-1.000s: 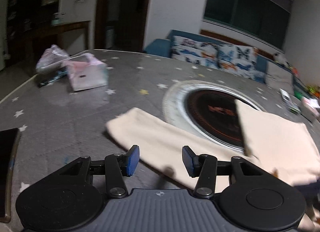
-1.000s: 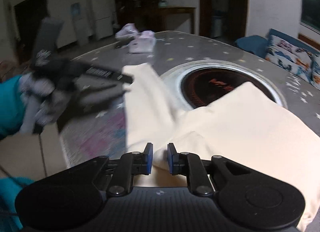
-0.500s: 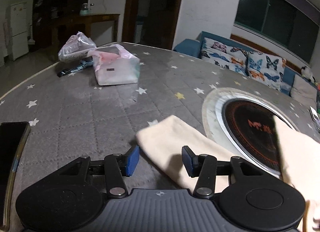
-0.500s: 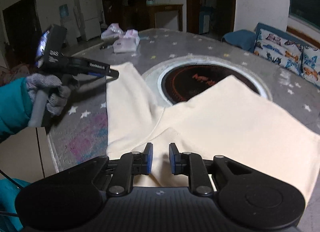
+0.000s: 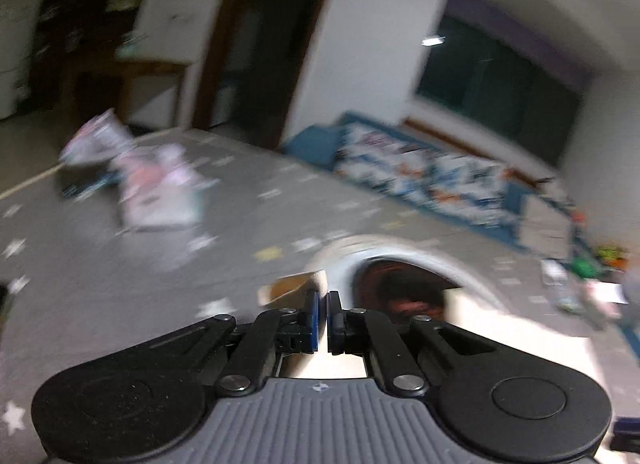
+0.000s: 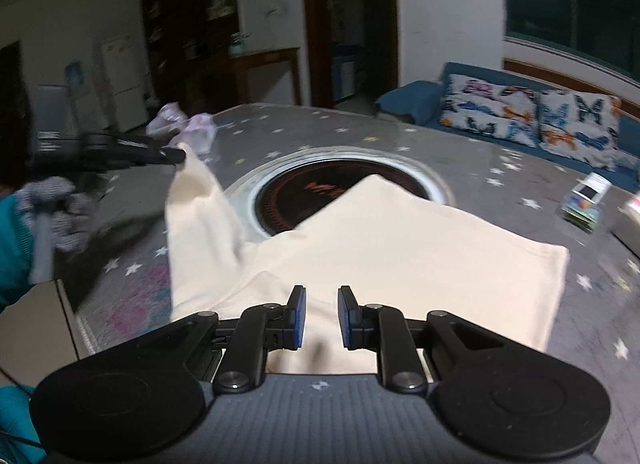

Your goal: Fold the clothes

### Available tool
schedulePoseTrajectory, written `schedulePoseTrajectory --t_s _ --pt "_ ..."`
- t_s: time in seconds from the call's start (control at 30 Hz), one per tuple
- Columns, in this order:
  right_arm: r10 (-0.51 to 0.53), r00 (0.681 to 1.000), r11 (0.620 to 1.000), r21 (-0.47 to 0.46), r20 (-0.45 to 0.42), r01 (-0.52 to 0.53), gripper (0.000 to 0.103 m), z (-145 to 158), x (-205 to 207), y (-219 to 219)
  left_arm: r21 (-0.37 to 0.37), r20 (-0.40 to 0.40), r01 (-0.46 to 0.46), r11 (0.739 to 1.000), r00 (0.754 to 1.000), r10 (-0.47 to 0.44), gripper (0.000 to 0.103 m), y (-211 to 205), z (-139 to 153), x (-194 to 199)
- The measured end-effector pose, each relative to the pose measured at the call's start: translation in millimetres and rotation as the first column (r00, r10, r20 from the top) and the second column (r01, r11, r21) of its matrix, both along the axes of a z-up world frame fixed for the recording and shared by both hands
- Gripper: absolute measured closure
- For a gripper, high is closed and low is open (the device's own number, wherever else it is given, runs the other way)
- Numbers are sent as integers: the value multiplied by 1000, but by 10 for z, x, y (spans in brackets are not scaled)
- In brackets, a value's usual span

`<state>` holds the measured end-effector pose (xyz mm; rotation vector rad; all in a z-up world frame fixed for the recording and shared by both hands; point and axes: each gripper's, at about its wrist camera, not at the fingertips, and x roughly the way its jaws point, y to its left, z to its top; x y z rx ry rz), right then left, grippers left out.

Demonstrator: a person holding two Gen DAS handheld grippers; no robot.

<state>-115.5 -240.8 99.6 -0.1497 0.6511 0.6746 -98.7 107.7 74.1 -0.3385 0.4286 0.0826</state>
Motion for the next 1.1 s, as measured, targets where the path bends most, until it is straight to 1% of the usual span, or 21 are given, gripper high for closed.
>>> schedulePoseTrajectory --t_s 0.07,0.17,0.23,0.37,0.43,0.57,0.67,0.8,0.93,0.97,1.0,1.1 --pt "-44 999 999 19 6 44 86 10 -16 -132 -1 51 84 996 995 -84 99 -216 158 -59" --pt "-97 995 994 43 14 96 86 20 -44 -297 6 108 229 973 967 -229 99 -603 322 -126" --pt "-134 991 989 57 16 133 86 22 -65 -411 7 130 313 950 941 -311 99 -845 386 -169" --pt "-207 978 976 78 14 205 86 7 -122 -642 7 136 462 887 878 -459 99 -1323 389 -208" --pt "-239 971 968 87 8 237 86 -7 -151 -746 6 114 521 854 848 -518 99 -1538 321 -198" --pt "-296 955 949 107 -19 296 86 -57 -181 -918 36 55 605 795 793 -606 99 -1947 106 -188" --pt "-321 946 940 113 -33 323 86 -101 -194 -996 38 15 647 762 762 -648 98 -2143 -50 -168" --pt "-340 939 931 120 -57 345 85 -161 -197 -1049 24 -52 695 718 718 -694 95 -2232 -231 -149" --pt "-340 937 930 119 -79 347 81 -213 -175 -1044 34 -71 708 705 706 -705 92 -2145 -268 -204" --pt "-334 939 932 117 -82 342 78 -226 -168 -1025 34 -75 709 705 705 -705 89 -2105 -273 -205" --pt "-329 940 934 115 -86 337 78 -239 -160 -1005 37 -81 703 710 710 -699 85 -2045 -278 -210" --pt "-315 944 939 115 -99 325 77 -270 -130 -955 55 -101 678 733 734 -672 82 -1861 -300 -208"
